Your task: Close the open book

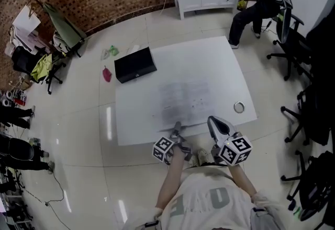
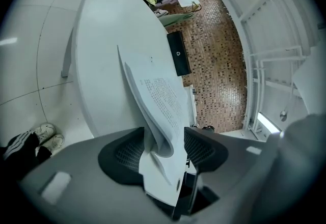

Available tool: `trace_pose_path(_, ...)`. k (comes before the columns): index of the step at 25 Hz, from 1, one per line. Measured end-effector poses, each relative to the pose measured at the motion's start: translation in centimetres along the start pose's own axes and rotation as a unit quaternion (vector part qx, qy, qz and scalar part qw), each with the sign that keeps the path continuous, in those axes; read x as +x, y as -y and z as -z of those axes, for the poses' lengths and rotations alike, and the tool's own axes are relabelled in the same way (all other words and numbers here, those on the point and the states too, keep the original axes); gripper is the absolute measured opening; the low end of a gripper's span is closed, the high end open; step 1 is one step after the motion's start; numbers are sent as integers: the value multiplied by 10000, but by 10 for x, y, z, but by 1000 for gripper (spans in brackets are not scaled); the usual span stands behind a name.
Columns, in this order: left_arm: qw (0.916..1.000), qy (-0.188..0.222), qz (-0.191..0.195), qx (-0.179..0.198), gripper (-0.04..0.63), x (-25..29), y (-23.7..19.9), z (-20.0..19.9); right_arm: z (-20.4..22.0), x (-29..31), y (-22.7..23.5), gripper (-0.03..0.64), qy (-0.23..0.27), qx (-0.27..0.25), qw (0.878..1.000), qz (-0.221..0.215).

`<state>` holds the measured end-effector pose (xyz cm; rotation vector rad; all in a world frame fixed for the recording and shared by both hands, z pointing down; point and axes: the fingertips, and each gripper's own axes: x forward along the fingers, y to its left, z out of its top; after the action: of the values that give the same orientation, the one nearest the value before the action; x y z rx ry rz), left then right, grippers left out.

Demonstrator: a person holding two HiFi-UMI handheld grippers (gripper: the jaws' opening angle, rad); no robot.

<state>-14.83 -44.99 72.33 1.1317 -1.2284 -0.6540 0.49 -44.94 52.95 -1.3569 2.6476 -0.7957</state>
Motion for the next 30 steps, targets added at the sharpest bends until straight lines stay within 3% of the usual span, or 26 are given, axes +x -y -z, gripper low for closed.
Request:
trace_pose_path(7,10000,51,-8,20,241,5,5,-1,-6,5,5,5,16,15,10000,54)
trace_pose_path(14,9998,113,-113,132,183,7,0,-2,3,8,6,5,-133,35,9999,17)
trace_pose_path(19,9988,157,-200,417,149,5,-3,-4,6,6,10,5,-151,51,9998,107)
trace_pose_path(22,9957,241,-300,845,129,5,-1,-4,4,4,14,5,-144,73,9997,165)
trace_pose_path(26,9786,463,-482,1946,112,-2,7,-5,4,1,10,5,-128,46,9997,183)
trace_pose_path(30,9397,680,-578,3300,89,-6,29,-5,5,-4,10,5,-108,45,9997,226)
